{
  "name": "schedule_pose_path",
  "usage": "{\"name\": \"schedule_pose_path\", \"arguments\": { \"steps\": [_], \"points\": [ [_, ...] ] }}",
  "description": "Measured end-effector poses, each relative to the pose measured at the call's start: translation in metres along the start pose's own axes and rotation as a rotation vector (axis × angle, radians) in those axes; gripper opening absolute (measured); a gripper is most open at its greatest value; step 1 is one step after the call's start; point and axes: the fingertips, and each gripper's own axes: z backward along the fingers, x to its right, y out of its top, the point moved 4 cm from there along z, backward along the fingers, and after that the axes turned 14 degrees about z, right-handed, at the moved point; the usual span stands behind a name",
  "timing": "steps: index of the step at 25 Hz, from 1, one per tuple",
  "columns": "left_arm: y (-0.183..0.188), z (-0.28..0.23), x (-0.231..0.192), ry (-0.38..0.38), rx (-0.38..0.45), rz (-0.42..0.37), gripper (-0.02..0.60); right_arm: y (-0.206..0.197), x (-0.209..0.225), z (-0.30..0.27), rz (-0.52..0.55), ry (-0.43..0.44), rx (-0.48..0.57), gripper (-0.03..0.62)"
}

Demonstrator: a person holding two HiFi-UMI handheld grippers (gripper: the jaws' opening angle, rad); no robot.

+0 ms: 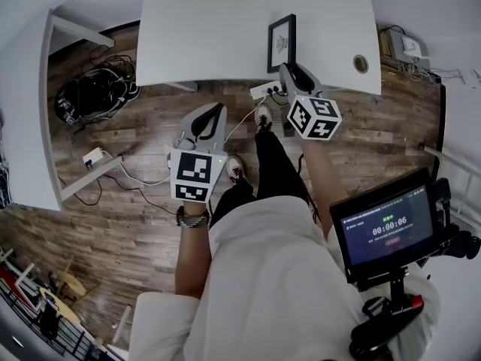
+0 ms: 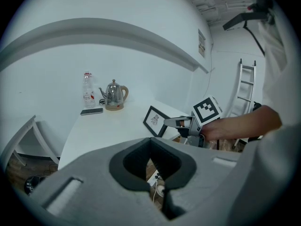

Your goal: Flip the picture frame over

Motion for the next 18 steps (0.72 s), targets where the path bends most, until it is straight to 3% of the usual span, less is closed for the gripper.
{"name": "schedule_pose_path", "arguments": {
  "steps": [18],
  "points": [
    [-0.003, -0.027, 0.008, -0.061, -0.03, -0.019, 0.002, -0.023, 0.011, 0.005, 0.054, -0.005, -0.097, 0.144]
  ]
}}
